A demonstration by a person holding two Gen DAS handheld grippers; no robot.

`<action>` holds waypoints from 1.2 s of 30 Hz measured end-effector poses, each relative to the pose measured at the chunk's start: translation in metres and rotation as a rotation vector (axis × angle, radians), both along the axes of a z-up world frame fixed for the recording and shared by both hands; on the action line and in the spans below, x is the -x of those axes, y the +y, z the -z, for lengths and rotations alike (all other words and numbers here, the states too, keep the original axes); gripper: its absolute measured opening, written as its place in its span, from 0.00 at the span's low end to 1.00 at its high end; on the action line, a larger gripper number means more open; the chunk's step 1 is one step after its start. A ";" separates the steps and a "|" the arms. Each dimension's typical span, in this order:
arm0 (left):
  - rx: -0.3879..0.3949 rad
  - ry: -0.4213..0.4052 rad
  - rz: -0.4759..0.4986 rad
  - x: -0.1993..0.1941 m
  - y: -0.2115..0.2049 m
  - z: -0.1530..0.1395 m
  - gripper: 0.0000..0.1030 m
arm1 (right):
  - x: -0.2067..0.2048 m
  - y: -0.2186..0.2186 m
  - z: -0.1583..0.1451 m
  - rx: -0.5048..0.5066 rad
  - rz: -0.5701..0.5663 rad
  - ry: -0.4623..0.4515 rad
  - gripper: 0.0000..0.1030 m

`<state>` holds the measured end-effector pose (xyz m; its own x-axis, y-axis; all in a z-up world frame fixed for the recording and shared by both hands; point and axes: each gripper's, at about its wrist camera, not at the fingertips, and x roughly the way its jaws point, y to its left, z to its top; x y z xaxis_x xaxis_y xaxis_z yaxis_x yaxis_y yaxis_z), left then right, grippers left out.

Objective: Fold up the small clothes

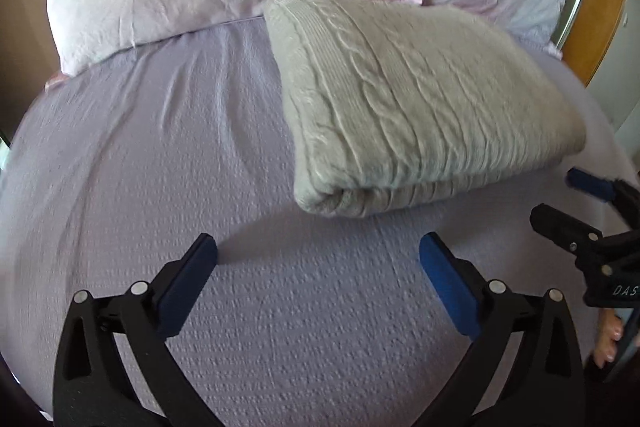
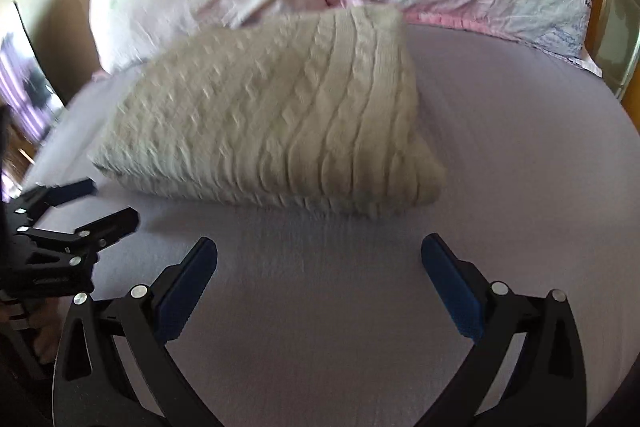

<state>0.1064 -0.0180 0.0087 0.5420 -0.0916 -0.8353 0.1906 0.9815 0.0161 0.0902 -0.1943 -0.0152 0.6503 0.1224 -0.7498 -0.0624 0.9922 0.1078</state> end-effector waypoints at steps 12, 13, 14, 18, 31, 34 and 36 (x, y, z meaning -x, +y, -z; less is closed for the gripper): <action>0.005 -0.025 -0.002 0.007 -0.004 0.001 0.98 | 0.003 0.008 0.003 0.089 -0.001 0.016 0.99; 0.005 -0.026 -0.002 0.006 -0.004 0.001 0.98 | 0.004 0.009 0.003 0.089 0.004 0.015 0.99; 0.005 -0.026 -0.003 0.006 -0.004 0.001 0.98 | 0.005 0.009 0.003 0.089 0.010 0.014 0.99; 0.005 -0.026 -0.001 0.005 -0.003 0.001 0.98 | 0.009 0.009 0.003 0.090 0.040 0.001 0.99; 0.005 -0.026 -0.002 0.005 -0.003 0.001 0.98 | 0.009 0.007 0.002 0.089 0.038 0.001 0.99; 0.005 -0.026 -0.002 0.005 -0.003 0.001 0.98 | 0.009 0.007 0.002 0.089 0.038 0.001 0.99; 0.006 -0.026 -0.002 0.005 -0.003 0.001 0.98 | 0.009 0.007 0.002 0.089 0.038 0.001 0.99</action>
